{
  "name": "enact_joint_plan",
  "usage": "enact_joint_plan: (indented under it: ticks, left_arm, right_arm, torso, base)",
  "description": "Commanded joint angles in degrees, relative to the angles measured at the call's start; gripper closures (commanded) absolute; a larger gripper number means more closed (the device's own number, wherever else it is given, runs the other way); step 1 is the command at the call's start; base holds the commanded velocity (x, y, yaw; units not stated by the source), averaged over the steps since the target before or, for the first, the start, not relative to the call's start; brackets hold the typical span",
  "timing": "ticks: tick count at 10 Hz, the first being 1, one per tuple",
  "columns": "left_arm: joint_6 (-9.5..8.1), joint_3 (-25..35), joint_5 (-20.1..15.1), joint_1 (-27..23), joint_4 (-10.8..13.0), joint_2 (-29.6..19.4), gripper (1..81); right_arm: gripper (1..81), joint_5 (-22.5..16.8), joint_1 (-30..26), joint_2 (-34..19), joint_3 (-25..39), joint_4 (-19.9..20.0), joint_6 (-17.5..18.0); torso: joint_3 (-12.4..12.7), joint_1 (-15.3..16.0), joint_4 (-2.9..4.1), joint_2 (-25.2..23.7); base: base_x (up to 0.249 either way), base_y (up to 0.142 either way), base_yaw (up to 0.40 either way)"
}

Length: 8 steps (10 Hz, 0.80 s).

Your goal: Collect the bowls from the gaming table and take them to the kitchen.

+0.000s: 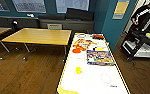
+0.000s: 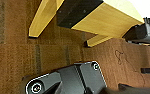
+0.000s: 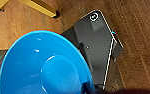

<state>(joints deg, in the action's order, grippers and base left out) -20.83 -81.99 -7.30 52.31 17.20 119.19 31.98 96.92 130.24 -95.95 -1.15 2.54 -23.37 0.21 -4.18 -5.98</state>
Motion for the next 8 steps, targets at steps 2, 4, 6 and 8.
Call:
enact_joint_plan:
  ticks: [2,4,6,8]
  left_arm:
    - [-5.06,5.34,-15.58,-16.74,-0.69,-1.42,1.0]
    - [-7.2,5.97,-19.94,-22.1,-0.5,0.71,1.0]
    - [-10.09,5.97,-23.35,-27.54,-0.07,2.99,1.0]
    - [-15.11,6.67,-28.03,-33.26,3.45,5.19,1.0]
  right_arm:
    - [81.1,-2.97,-0.62,-1.54,-0.54,-1.23,-0.16]
    - [81.1,-3.32,-0.8,-1.8,-0.54,-1.14,-0.07]
    - [81.1,-3.68,-0.8,-1.63,-0.54,-1.14,-0.07]
    - [81.1,-3.68,-0.88,-1.63,-0.37,-1.14,-0.07]
  torso:
    - [0.0,0.0,0.0,0.0]
    - [-0.02,0.0,0.0,0.0]
    - [-0.02,0.02,0.0,0.0]
    - [-0.02,0.02,0.0,0.0]
  base:
    - [0.0,0.0,0.0]
    - [0.0,0.0,0.0]
    - [0.0,0.0,0.0]
    - [0.0,0.0,0.0]
